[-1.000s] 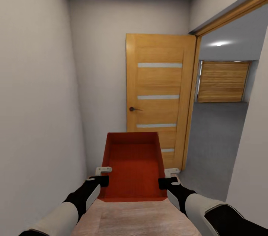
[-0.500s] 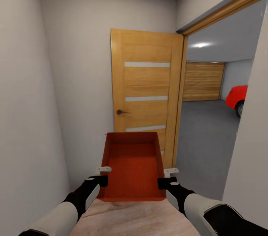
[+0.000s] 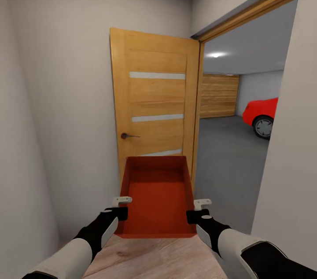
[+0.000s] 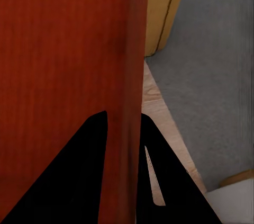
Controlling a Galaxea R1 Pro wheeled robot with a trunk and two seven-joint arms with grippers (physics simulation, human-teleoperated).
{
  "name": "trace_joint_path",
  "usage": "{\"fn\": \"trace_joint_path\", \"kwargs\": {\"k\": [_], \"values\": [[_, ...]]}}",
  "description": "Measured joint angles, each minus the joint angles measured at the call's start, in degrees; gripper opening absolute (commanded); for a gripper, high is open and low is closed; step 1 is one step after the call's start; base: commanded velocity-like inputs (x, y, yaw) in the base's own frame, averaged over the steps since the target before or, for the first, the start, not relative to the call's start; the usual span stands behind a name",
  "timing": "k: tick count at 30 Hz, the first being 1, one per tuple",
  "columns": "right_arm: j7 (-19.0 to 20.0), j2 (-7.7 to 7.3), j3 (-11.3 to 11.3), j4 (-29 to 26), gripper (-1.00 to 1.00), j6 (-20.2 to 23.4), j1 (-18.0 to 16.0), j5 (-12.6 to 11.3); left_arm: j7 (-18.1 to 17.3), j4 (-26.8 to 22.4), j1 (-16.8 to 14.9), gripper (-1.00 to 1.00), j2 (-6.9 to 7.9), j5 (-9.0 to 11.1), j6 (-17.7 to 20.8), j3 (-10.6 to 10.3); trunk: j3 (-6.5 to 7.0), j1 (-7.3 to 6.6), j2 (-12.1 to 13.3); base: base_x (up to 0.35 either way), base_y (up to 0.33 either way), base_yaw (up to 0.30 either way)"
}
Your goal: Move the two storage containers from the living room to the garage. In the garage, place one container on the floor and stack the other container on top of it (either order is fine).
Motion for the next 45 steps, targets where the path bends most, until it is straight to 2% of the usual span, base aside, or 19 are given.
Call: {"fn": "trace_joint_path", "kwargs": {"k": [22,45], "values": [[0.1,-0.08,0.0,0.0,-1.0,0.0,0.0,0.0,0.1,0.0,0.0,-1.0,-0.08,0.0,0.0,0.0,0.0,0.0,0.0,0.005,0.003,-0.279],[-0.1,0.0,0.2,0.0,-1.0,0.0,0.0,0.0,-0.2,0.5,0.0,-1.0,-0.08,-0.2,-0.5,0.4,0.0,-0.02,0.0,0.231,0.215,-0.279]]}}
